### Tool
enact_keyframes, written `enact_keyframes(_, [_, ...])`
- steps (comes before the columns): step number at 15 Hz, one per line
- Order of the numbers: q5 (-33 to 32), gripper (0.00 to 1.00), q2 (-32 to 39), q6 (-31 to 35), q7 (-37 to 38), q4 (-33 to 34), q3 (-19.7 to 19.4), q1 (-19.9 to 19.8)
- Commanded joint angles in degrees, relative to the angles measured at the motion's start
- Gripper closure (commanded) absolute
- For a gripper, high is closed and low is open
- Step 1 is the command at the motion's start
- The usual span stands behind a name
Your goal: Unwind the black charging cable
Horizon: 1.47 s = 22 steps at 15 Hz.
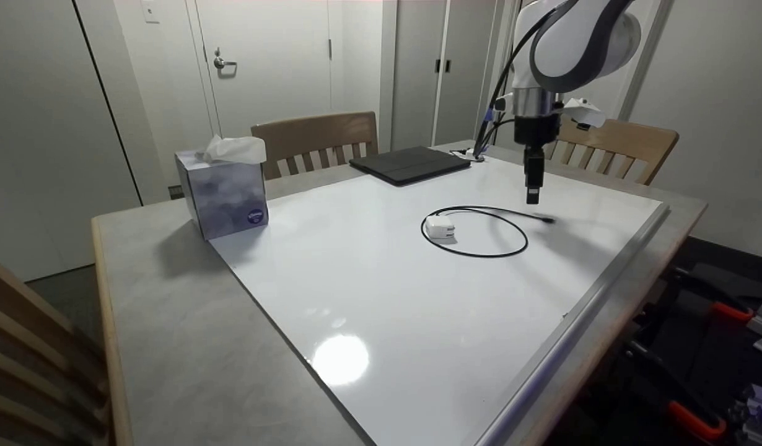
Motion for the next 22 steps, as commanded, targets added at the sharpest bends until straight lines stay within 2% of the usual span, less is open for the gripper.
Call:
enact_keyframes(1, [-4.47,0.0,1.7,2.36,1.03,0.3,-1.07,0.62])
enact_keyframes(4, [-4.99,0.0,2.57,5.18,-0.45,-0.03,-0.21,-0.27])
enact_keyframes(6, [-2.58,0.0,2.95,5.58,-1.93,-0.25,1.22,-1.25])
enact_keyframes(10, [-3.22,0.0,3.42,7.31,-0.07,-1.6,0.82,-0.82])
enact_keyframes(20, [-1.42,0.0,6.14,10.64,-1.66,-1.57,1.85,-3.17])
enact_keyframes(22, [-1.55,0.05,6.58,11.52,-1.51,-1.87,1.86,-3.45])
